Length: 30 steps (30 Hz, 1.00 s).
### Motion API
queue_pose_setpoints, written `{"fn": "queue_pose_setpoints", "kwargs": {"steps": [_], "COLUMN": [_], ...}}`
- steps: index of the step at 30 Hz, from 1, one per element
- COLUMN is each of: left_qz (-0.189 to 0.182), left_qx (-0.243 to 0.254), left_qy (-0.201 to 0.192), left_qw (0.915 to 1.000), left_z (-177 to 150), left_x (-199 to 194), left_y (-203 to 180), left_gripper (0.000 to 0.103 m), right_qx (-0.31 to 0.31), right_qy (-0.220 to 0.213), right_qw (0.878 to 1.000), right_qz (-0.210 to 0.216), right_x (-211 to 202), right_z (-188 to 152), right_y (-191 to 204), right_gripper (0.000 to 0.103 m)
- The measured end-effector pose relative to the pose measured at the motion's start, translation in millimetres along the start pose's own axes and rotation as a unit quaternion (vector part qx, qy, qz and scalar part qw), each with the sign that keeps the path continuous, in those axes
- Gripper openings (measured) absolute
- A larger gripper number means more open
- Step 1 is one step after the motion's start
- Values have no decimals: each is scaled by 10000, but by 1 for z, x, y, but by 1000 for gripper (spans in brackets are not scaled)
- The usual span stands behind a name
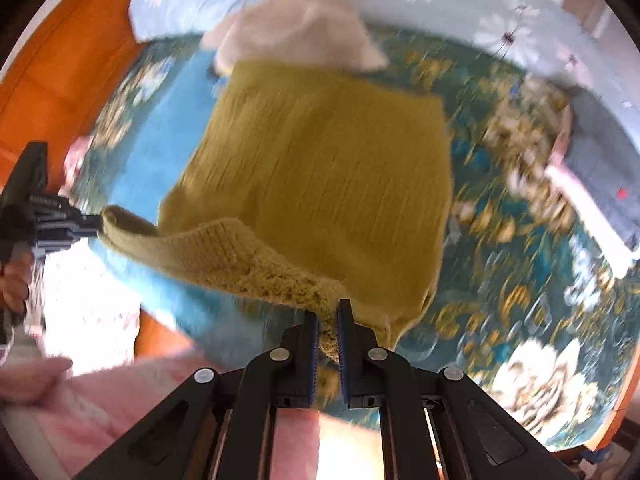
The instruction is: Fold clothes
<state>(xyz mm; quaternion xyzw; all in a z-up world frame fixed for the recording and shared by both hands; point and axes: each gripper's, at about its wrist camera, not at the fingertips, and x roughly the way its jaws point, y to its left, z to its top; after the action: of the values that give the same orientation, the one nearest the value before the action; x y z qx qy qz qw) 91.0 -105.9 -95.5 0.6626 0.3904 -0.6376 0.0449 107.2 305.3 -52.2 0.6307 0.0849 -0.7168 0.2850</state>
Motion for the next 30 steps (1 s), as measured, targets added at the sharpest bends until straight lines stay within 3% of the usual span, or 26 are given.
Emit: {"fn": "queue_pose_setpoints", "kwargs": {"steps": [2, 5, 14, 16, 23, 30], "left_qz": [-131, -327, -220, -186, -10, -18], "left_qx": [164, 189, 67, 109, 54, 17], "left_qy": [-171, -296, 100, 122, 247, 351], "left_qw": [9996, 9988, 9997, 9997, 9997, 9994], "left_z": [27, 66, 153, 172, 218, 234], "left_x": [-4, -1, 53, 62, 101, 116], "left_y": [-20, -44, -80, -89, -99, -94], "left_gripper": [10, 10, 10, 10, 10, 11], "right_qx": [6, 339, 1326, 1299, 1328, 1306], "right_qy": [-143, -23, 338, 470, 817, 1159], "right_qw": [9997, 9990, 9887, 9879, 9832, 9782], "right_qz": [-178, -285, -604, -711, -951, -1123], "right_x": [-5, 10, 55, 67, 114, 154], "right_z": [27, 63, 168, 185, 238, 261], "right_y": [-8, -22, -63, -69, -91, -101], "right_gripper": [9, 9, 9, 9, 9, 10]}}
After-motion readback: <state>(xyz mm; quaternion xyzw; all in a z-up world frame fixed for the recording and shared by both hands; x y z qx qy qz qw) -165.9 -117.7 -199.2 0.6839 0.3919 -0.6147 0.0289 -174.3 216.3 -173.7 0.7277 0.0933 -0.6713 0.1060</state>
